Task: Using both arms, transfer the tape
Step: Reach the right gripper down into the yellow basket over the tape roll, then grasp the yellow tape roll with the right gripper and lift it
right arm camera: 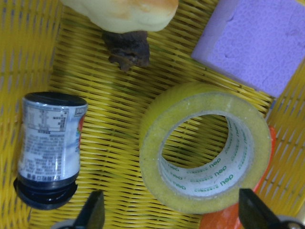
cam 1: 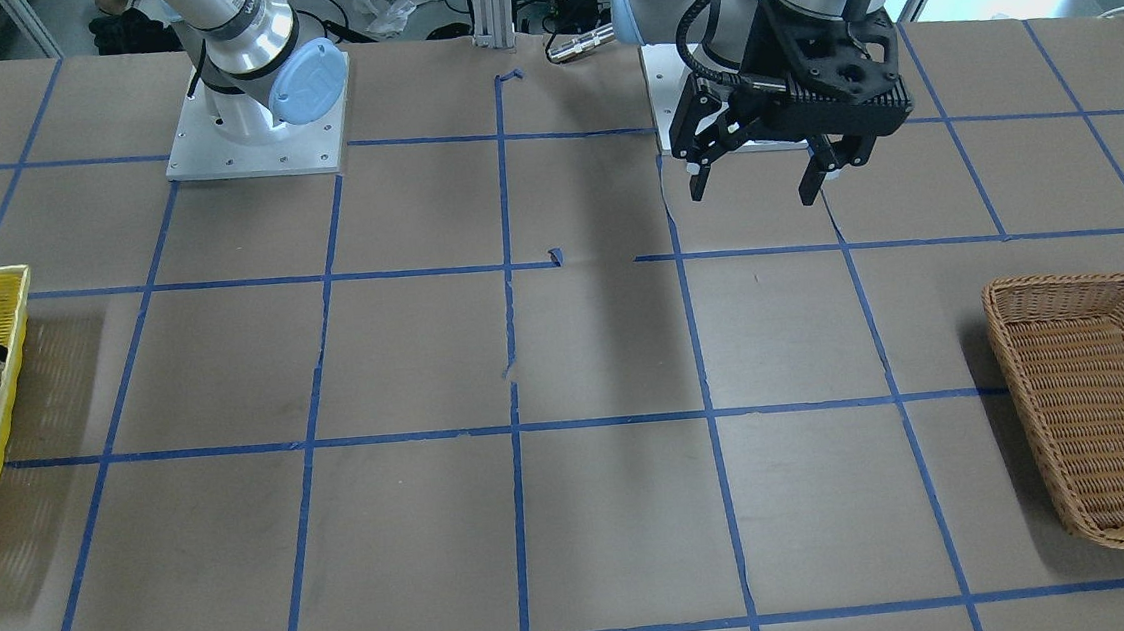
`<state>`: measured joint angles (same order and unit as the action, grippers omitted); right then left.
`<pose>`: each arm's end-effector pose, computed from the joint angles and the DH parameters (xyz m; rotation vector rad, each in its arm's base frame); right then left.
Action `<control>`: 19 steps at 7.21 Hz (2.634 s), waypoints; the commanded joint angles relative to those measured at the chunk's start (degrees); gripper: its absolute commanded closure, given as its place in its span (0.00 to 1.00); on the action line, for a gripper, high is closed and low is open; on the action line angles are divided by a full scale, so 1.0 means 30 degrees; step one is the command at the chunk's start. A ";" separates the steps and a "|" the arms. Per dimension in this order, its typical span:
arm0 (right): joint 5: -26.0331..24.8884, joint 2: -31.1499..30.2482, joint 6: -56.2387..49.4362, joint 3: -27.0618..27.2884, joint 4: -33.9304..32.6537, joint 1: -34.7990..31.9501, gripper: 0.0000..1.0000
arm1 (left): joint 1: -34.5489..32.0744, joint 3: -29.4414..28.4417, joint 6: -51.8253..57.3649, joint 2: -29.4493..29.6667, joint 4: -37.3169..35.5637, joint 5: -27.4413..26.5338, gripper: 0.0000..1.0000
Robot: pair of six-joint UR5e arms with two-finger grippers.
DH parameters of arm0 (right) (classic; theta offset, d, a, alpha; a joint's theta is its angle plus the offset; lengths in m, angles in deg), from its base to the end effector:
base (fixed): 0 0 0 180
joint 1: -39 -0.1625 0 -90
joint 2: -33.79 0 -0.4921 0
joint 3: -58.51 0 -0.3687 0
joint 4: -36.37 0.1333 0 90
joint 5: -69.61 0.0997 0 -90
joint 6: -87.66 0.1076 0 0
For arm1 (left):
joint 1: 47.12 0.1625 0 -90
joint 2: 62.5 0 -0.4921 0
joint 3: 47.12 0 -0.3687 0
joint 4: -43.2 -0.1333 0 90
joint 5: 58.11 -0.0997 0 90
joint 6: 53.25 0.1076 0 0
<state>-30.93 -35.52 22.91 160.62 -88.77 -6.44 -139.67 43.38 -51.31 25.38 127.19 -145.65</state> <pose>-0.3314 -0.4985 0.3215 0.5196 -2.9506 -0.1900 -0.1584 -0.4568 0.5714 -0.1255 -3.0887 0.2058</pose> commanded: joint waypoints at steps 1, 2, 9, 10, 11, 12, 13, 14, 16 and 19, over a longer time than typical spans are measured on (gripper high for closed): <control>-0.0384 0.1127 -0.0097 0.0884 -0.1936 0.0058 0.00 | 0.0000 -0.0019 0.0000 0.0004 -0.0017 0.0001 0.00; -0.0297 0.1276 -0.0068 0.0944 -0.1968 0.0059 0.00 | 0.0000 0.0010 0.0000 0.0004 -0.0017 0.0001 0.00; -0.0150 0.0346 0.0225 0.0739 -0.1502 0.0030 1.00 | 0.0000 -0.0019 0.0000 0.0004 -0.0017 0.0030 0.00; 0.0141 -0.0965 0.0748 0.0739 -0.1007 -0.0087 1.00 | 0.0000 0.0010 0.0000 0.0004 -0.0017 0.0030 0.00; 0.1855 -0.2544 0.1971 0.0710 0.0536 -0.0117 1.00 | 0.0000 0.0010 0.0000 0.0004 -0.0017 0.0030 0.00; 0.2423 -0.3923 0.3927 0.0710 0.2523 -0.0523 1.00 | 0.0000 0.0010 0.0000 0.0004 -0.0017 0.0030 0.00; 0.2661 -0.4575 0.6701 0.0710 0.3732 -0.2296 1.00 | 0.0000 0.0010 0.0000 0.0004 0.0012 0.0030 0.00; 0.2663 -0.4640 1.0906 0.0681 0.3947 -0.5098 1.00 | 0.0000 0.0010 0.0000 0.0004 0.0012 0.0030 0.00; 0.2693 -0.4000 2.1877 -0.0454 0.3979 -1.2180 1.00 | 0.0000 0.0010 0.0000 0.0004 0.0012 0.0030 0.00; 0.3244 0.2426 3.3301 -0.8167 0.5118 -1.8620 1.00 | 0.0000 0.0010 -0.0029 0.0033 0.0012 0.0030 0.00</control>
<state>-22.42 -36.89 109.72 146.51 -75.03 -55.52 -139.67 43.41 -51.39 25.46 127.16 -145.56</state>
